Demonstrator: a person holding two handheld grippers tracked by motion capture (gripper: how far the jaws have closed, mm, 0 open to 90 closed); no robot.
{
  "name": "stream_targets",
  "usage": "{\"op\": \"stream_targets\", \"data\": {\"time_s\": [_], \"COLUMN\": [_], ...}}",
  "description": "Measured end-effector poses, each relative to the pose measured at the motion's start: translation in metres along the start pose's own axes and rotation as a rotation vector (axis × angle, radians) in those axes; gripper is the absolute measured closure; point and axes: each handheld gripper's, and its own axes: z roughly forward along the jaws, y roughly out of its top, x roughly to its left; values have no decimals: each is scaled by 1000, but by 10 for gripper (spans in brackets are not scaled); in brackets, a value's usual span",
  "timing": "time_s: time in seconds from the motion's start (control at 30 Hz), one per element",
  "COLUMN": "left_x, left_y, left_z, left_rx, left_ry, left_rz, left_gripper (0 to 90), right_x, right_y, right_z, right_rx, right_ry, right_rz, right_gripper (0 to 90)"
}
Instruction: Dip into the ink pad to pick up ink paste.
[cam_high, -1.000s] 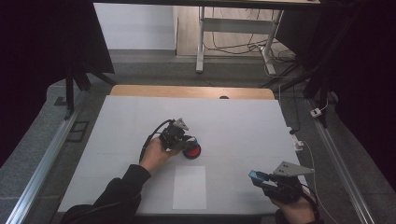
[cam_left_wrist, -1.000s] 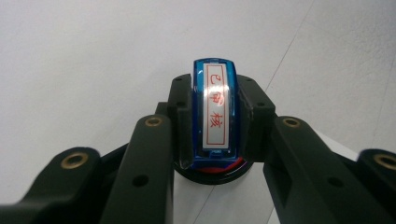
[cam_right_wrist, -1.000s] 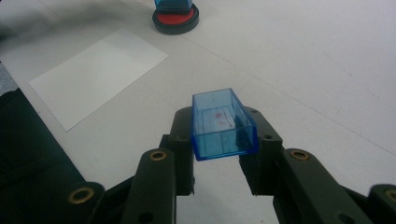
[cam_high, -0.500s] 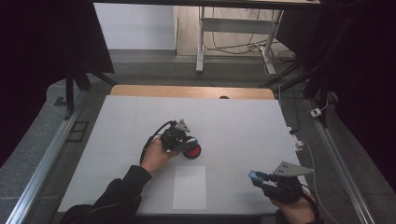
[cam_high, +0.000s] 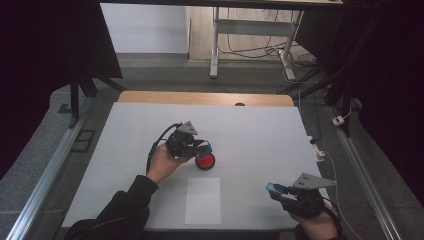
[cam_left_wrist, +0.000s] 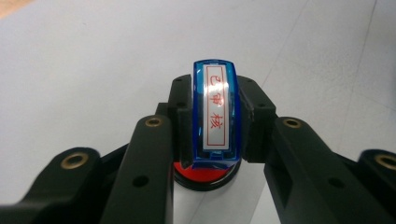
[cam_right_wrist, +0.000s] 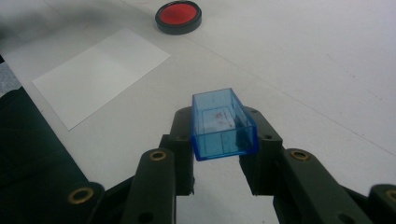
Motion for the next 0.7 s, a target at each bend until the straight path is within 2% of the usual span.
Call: {"op": "stream_targets", "data": {"time_s": [0.13, 0.33, 0.7], "left_x": [-1, -3, -3], "left_y": [-2, -5, -8], "left_z": [7, 16, 25], "left_rx": [21, 51, 77], "left_ry": [-11, -6, -8], "left_rz": [5, 16, 9], "left_gripper": [701, 702, 701], "right_x": [0, 0, -1], "right_y": [0, 0, 0], "right_z": [0, 0, 0], "right_rx": [0, 0, 1], "right_ry": [3, 5, 12], "right_rz": [-1, 0, 0], "right_gripper": [681, 681, 681]}}
